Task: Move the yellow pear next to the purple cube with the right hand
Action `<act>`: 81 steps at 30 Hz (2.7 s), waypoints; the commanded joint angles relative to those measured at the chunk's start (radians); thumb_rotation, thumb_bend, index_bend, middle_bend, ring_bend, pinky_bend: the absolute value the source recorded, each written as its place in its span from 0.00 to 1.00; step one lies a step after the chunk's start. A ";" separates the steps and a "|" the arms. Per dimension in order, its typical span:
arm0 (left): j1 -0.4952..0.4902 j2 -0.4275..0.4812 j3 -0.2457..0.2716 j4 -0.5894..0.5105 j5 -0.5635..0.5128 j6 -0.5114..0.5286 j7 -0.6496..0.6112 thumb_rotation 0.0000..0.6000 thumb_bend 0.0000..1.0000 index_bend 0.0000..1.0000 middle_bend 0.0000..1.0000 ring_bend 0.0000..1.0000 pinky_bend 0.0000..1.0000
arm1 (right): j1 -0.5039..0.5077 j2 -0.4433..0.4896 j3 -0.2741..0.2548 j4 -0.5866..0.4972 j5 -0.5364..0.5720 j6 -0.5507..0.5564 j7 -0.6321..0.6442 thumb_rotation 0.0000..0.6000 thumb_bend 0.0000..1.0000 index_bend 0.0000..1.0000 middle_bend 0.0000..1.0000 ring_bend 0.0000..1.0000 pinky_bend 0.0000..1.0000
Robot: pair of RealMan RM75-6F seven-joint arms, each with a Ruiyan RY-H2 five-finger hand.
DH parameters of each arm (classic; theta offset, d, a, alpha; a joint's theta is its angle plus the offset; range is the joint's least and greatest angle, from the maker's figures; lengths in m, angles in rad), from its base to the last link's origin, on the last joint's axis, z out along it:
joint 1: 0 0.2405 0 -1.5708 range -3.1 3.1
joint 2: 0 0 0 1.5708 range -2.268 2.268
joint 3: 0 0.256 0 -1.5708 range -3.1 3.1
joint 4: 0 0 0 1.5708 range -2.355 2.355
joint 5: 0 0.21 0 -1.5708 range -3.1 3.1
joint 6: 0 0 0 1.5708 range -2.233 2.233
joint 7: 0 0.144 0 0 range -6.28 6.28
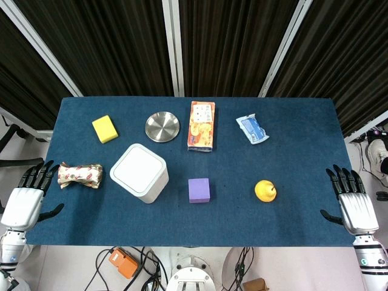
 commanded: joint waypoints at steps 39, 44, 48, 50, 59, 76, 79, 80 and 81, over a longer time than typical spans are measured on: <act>0.039 0.011 -0.005 -0.002 0.003 0.065 -0.026 1.00 0.13 0.00 0.01 0.00 0.09 | 0.438 -0.199 0.003 0.250 0.018 -0.591 0.174 1.00 0.35 0.56 0.41 0.38 0.44; 0.039 0.011 -0.007 -0.004 0.001 0.063 -0.025 1.00 0.13 0.00 0.01 0.00 0.09 | 0.427 -0.212 0.012 0.277 0.007 -0.521 0.186 1.00 0.37 0.70 0.52 0.49 0.51; 0.039 0.012 -0.007 -0.004 0.001 0.063 -0.026 1.00 0.13 0.00 0.01 0.00 0.09 | 0.421 -0.205 0.025 0.272 0.001 -0.467 0.214 1.00 0.37 0.70 0.53 0.50 0.52; 0.040 0.012 -0.008 -0.004 0.001 0.064 -0.028 1.00 0.13 0.00 0.01 0.00 0.09 | 0.423 -0.190 0.030 0.247 -0.020 -0.432 0.207 1.00 0.37 0.70 0.53 0.50 0.52; 0.043 0.011 -0.010 -0.003 0.001 0.068 -0.027 1.00 0.13 0.00 0.01 0.00 0.09 | 0.427 -0.126 0.010 0.060 -0.147 -0.321 0.076 1.00 0.37 0.69 0.53 0.50 0.52; 0.040 0.013 -0.014 -0.003 -0.007 0.057 -0.027 1.00 0.13 0.00 0.01 0.00 0.09 | 0.541 -0.159 -0.051 -0.075 -0.280 -0.456 -0.086 1.00 0.37 0.67 0.53 0.50 0.50; 0.040 0.013 -0.015 -0.003 -0.009 0.056 -0.027 1.00 0.13 0.00 0.01 0.00 0.09 | 0.556 -0.177 -0.056 -0.073 -0.281 -0.485 -0.123 1.00 0.37 0.67 0.53 0.50 0.50; 0.040 0.014 -0.015 -0.003 -0.009 0.056 -0.028 1.00 0.13 0.00 0.01 0.00 0.09 | 0.559 -0.182 -0.059 -0.071 -0.281 -0.492 -0.131 1.00 0.37 0.67 0.53 0.50 0.50; 0.040 0.014 -0.016 -0.003 -0.010 0.056 -0.029 1.00 0.13 0.00 0.01 0.00 0.09 | 0.565 -0.190 -0.062 -0.069 -0.284 -0.501 -0.139 1.00 0.37 0.67 0.53 0.50 0.50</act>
